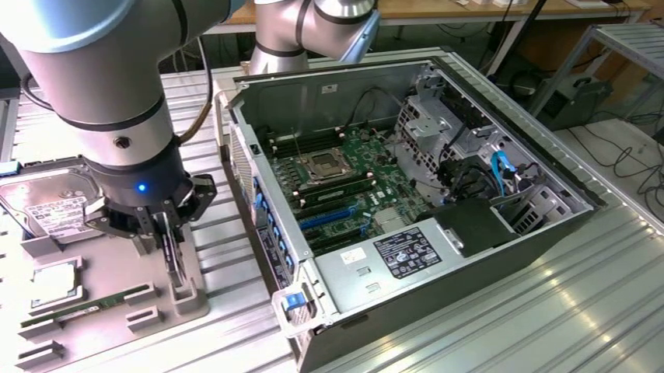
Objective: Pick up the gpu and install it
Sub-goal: 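Pick up the gpu and move the gpu toward the slot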
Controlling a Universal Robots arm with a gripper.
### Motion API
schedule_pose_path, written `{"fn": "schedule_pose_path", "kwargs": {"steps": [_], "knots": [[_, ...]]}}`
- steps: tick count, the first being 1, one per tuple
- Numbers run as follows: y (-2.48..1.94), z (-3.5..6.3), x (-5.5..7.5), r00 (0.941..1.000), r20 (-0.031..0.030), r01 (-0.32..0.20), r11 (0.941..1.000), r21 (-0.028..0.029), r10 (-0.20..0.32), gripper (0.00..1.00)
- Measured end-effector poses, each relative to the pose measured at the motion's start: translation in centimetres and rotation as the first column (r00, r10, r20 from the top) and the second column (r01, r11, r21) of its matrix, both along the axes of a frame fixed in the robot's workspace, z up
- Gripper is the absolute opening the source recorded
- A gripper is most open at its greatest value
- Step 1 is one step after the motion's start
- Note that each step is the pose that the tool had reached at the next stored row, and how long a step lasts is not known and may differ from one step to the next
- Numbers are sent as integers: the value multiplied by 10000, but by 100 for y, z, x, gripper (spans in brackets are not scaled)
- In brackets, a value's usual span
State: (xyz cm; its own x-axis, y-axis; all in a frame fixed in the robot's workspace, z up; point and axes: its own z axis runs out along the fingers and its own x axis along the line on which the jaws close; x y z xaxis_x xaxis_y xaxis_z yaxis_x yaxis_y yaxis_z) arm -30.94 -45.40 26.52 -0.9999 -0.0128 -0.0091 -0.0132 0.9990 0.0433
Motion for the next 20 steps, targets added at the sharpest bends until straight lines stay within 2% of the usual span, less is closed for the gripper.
{"fn": "schedule_pose_path", "kwargs": {"steps": [6, 20], "knots": [[0, 78, 0, 10000, -1, 0, 10000, 0, 0, 27], [0, 192, 1, 10000, -2, 0, 10000, -1, 0, 27]]}}
